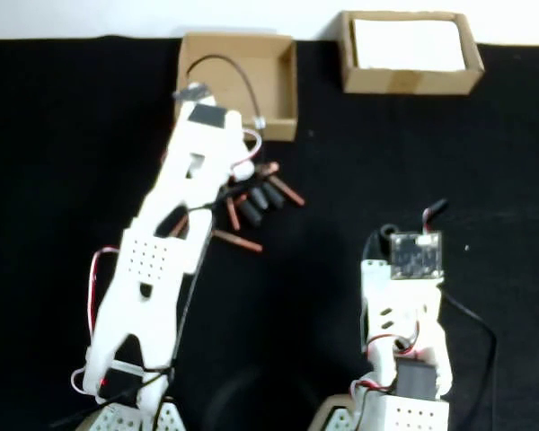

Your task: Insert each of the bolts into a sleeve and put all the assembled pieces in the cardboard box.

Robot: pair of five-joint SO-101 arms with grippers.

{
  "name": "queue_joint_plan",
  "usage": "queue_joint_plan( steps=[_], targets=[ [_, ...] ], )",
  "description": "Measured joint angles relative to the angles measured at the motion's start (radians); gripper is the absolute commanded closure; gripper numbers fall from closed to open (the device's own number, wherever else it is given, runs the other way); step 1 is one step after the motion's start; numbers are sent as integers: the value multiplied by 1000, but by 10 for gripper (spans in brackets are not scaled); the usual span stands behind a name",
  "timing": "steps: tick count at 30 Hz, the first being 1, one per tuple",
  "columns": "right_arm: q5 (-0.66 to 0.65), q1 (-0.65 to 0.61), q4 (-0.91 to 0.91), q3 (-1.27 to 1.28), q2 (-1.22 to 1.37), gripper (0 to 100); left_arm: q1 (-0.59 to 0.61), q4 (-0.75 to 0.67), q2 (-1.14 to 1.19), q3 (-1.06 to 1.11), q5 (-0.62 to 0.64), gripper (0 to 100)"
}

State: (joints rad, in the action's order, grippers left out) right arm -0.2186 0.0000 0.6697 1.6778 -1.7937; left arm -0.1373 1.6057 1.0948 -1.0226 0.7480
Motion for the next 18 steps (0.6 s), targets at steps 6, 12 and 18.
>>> queue_joint_plan(
  steps=[6,12,18],
  targets=[
    [0,0,0,0,0,991,0,-6,5,-6,-44,991],
    [0,0,-52,0,0,991,2,48,14,-97,-218,992],
    [0,-40,-81,-25,0,991,-11,157,3,-411,-456,992]
  ],
)
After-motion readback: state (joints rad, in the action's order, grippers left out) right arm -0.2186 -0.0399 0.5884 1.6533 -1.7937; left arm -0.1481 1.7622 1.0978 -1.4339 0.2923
